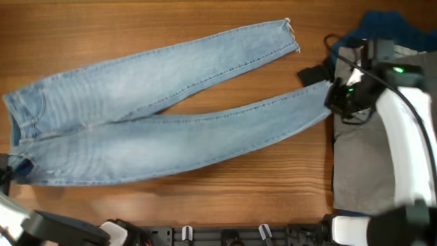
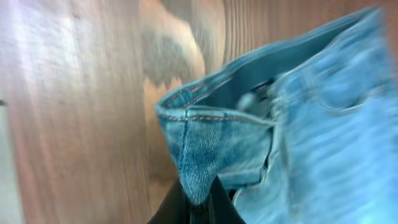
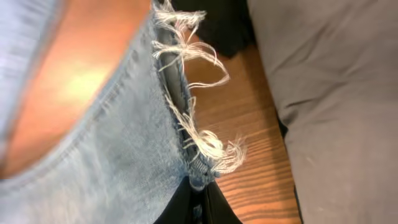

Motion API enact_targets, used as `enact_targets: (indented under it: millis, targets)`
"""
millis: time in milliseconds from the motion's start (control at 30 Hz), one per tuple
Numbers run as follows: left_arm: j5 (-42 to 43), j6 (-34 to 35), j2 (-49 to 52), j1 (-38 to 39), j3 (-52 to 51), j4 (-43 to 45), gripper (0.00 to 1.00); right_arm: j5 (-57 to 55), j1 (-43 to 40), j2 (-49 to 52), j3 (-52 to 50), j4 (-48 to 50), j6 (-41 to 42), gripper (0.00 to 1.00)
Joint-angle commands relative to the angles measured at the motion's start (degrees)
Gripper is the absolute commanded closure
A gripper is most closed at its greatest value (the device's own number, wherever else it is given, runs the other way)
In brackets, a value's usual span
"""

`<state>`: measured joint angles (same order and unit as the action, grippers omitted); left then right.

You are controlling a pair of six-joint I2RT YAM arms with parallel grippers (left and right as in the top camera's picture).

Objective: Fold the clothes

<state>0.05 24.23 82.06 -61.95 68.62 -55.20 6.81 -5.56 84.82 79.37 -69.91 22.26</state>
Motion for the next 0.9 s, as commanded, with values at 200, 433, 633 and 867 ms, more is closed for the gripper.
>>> enact_targets:
  millis: [200, 433, 633, 867]
  targets:
    - [-6.2, 2.0, -6.9, -0.2, 10.6, -5.1, 0.96, -3.4, -0.1, -9.7, 8.9, 5.4, 11.0, 0.96]
    - [-12.9, 2.0, -5.0, 4.6, 10.6, -6.1, 0.96, 4.6, 0.0, 4.4, 8.8, 20.7, 11.3, 0.96]
    - [-18.2, 1.9, -4.1, 9.7, 10.8, -7.1, 0.96, 11.6, 0.6, 14.4, 8.8, 26.8, 4.5, 0.96]
    - [-19.3, 1.6, -7.9, 10.1, 19.0, -13.7, 0.96, 11.7, 0.0, 10.3, 9.4, 24.8, 3.2, 0.96]
